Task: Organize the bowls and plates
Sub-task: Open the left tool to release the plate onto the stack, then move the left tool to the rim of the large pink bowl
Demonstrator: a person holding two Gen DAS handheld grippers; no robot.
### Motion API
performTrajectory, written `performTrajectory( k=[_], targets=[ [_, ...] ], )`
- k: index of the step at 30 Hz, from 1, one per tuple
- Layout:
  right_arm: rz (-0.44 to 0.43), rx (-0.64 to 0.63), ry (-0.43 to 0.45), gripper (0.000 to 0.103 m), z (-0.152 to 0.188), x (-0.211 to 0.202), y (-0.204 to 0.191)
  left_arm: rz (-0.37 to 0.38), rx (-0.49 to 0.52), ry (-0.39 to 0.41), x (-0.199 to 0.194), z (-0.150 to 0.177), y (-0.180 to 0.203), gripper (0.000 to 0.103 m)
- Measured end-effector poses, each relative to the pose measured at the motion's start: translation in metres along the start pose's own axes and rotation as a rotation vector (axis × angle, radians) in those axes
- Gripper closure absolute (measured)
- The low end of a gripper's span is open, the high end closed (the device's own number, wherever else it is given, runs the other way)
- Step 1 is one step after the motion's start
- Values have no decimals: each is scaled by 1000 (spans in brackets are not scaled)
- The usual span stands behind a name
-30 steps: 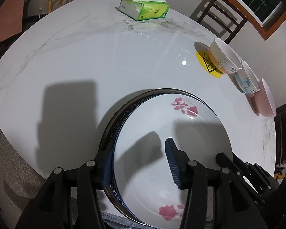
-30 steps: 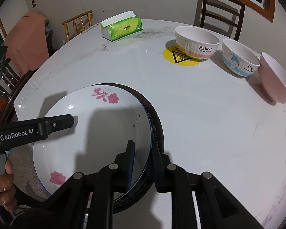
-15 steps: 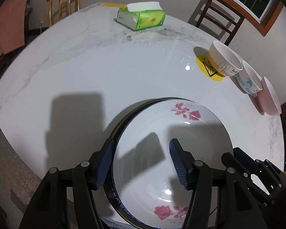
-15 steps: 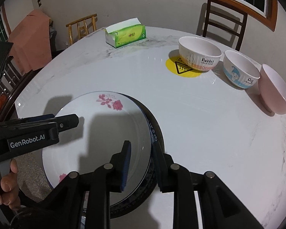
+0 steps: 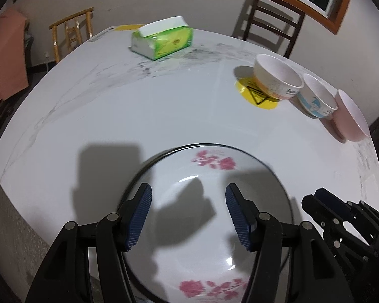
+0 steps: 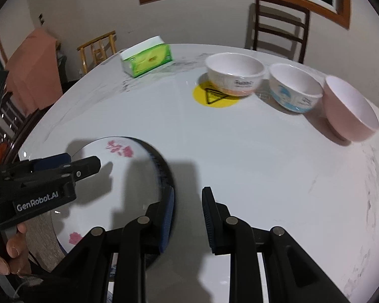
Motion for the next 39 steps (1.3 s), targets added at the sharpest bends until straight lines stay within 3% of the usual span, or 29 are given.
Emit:
performTrajectory(
  k=[12,18,33,39],
  targets=[
    [97,208,27,79,17,-23,97,69,143,-5,7,-6,77,45],
    [140,296,42,79,18,-35,150,146,184,-29,13,-10,122,44],
    [256,371,132,79,-42,-54,267,236,201,-47,22,-46,199,44],
    [246,401,149,79,-69,-49,298,270,195,-52,26,-63,221,44]
  ],
)
Point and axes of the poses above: each gripper's, at about its wrist camera, not at the fingertips, and x roughly the way its jaws point, y to its right, z to its underside, the point moved 3 cm from there along x, roughly the way its jaws point, and after that the axes turned 8 degrees about y, right-handed, at the moved point
